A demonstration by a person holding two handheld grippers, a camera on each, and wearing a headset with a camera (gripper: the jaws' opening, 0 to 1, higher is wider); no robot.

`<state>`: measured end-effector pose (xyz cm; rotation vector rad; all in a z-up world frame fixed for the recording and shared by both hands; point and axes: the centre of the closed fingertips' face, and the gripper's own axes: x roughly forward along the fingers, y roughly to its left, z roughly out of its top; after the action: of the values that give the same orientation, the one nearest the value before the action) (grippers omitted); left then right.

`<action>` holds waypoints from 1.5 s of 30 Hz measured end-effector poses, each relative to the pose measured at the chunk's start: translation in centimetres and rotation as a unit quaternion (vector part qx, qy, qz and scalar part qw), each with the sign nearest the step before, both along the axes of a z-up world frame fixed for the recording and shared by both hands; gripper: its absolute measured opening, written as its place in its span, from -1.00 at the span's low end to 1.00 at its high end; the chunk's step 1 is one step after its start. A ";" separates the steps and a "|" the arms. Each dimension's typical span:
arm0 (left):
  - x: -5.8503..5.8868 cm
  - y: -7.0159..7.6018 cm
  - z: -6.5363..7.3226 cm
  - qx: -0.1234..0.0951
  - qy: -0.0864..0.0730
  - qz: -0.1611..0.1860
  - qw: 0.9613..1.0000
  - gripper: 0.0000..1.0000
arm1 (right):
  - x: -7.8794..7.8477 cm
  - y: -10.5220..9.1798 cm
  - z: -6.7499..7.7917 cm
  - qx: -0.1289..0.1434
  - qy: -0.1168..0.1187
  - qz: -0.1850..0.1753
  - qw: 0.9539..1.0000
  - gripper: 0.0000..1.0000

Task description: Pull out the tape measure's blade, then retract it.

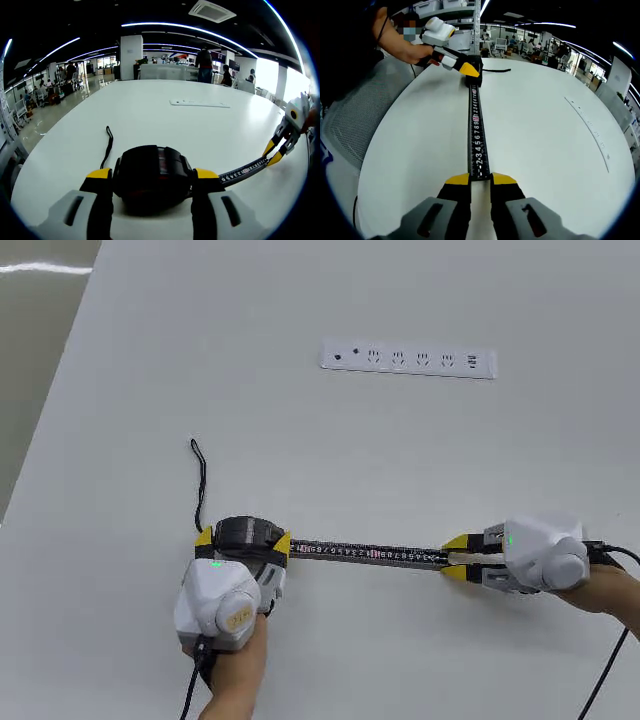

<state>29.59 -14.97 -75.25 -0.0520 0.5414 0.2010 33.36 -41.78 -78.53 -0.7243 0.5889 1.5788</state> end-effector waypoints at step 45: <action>-0.2 0.0 0.0 -0.013 -0.001 -0.017 1.000 0.16 | -0.8 3.9 0.3 0.010 0.001 0.007 1.000 -0.76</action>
<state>29.44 -14.96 -75.23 -0.0688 0.5425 0.1613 32.54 -37.85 -78.19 -0.7127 0.5688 1.5959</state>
